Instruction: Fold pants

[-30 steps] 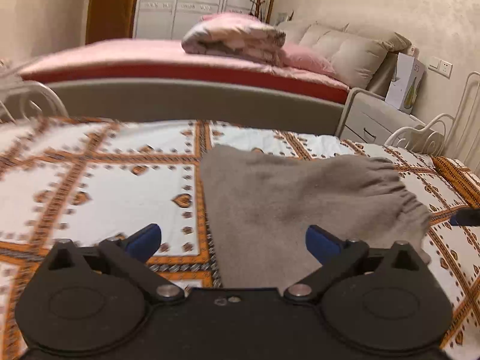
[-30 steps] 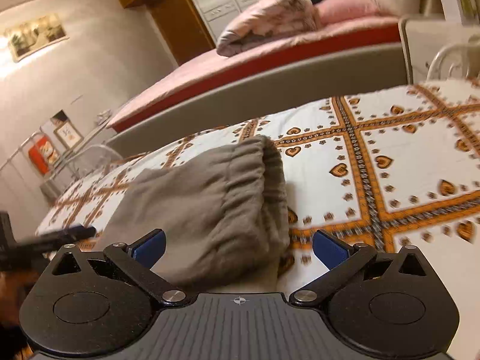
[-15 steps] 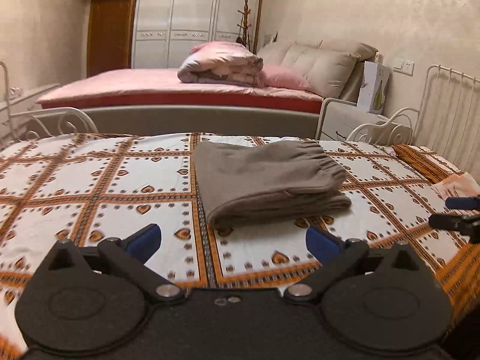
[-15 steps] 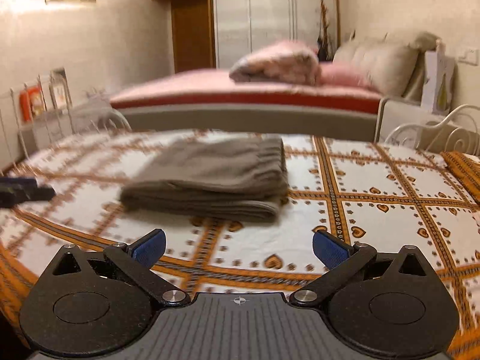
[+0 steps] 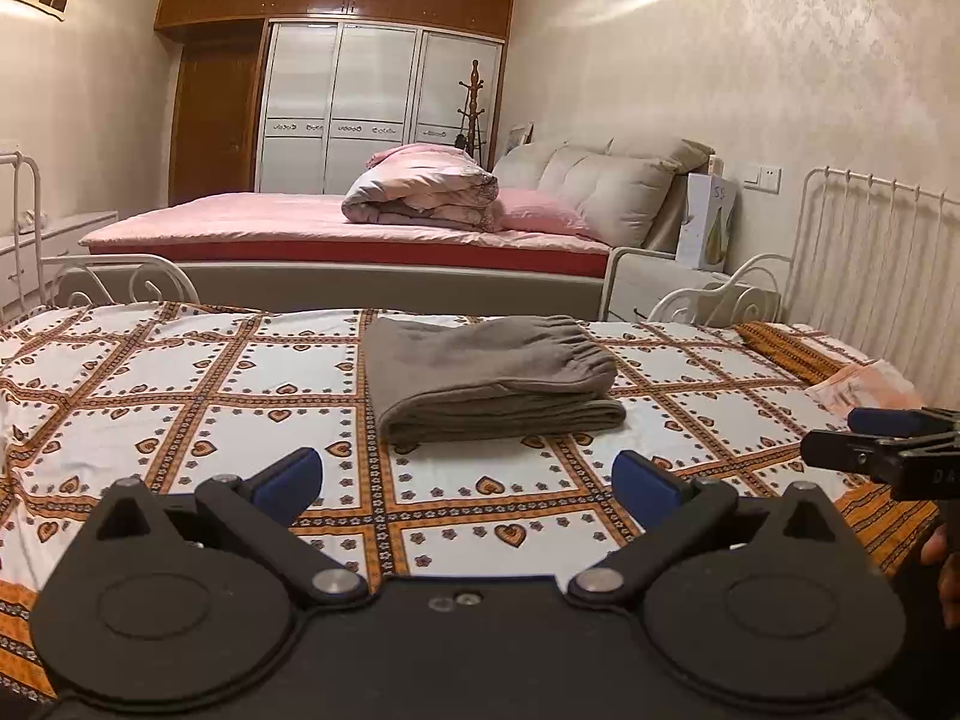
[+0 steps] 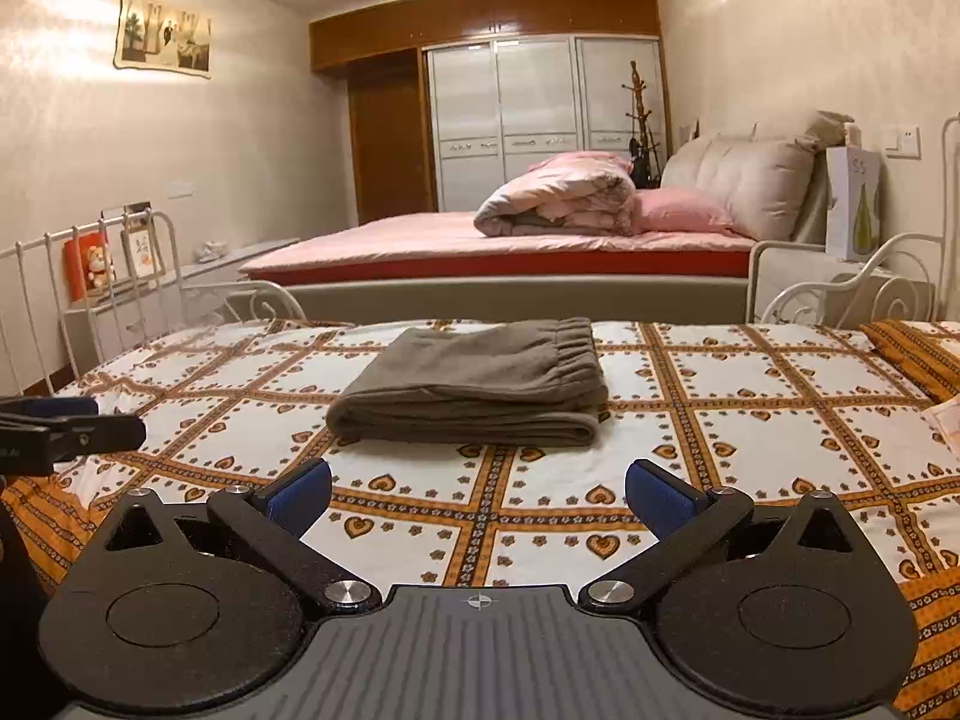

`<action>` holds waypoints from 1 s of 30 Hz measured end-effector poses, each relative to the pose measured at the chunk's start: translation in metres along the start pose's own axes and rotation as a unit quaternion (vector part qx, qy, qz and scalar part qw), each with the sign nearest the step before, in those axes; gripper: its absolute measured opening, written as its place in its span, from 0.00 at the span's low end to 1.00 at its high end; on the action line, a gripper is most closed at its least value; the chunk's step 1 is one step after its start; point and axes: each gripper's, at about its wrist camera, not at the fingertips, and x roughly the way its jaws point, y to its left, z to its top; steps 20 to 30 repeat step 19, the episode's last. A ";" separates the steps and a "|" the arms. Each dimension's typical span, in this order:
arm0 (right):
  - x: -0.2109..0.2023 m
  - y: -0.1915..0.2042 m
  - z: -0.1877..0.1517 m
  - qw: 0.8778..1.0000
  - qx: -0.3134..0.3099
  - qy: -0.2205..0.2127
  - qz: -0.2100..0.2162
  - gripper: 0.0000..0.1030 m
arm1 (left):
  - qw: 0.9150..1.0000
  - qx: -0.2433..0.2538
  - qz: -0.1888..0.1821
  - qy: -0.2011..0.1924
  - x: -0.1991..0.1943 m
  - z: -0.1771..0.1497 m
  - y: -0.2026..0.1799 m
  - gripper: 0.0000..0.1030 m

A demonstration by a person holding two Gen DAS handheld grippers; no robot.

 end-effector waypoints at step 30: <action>0.007 -0.004 -0.002 1.000 -0.004 0.005 -0.001 1.00 | 1.000 0.011 0.002 -0.007 0.006 -0.005 -0.009 0.92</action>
